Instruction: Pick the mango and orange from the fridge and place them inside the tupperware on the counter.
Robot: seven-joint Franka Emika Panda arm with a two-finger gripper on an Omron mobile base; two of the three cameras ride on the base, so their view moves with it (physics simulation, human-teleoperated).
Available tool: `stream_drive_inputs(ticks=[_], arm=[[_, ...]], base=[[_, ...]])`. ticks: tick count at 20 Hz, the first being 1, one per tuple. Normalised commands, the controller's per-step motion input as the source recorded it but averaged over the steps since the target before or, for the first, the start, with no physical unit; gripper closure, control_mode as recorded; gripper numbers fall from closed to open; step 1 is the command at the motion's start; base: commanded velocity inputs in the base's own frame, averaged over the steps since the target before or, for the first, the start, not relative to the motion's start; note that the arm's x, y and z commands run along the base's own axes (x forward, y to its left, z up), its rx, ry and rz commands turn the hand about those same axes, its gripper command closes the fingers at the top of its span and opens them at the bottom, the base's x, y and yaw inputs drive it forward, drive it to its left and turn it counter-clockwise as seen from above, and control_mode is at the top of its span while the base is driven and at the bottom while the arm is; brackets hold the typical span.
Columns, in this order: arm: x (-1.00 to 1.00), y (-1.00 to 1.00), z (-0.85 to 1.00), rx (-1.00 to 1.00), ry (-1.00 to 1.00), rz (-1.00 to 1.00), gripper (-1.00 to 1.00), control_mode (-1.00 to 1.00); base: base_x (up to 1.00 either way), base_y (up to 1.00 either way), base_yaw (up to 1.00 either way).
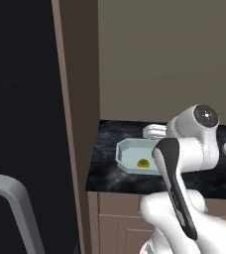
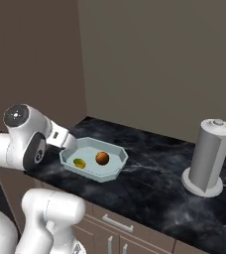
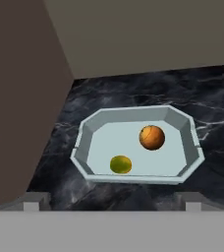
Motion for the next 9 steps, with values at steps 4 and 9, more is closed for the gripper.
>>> stream_drive_inputs(ticks=[4,9], arm=[[-0.48,-0.04,0.56,-0.05,-0.01,-0.14,-1.00,-1.00],[-0.33,-0.08,0.22,-0.01,0.00,-0.07,-1.00,-1.00]], base=[[0.00,0.00,0.00],[0.00,0.00,0.00]])
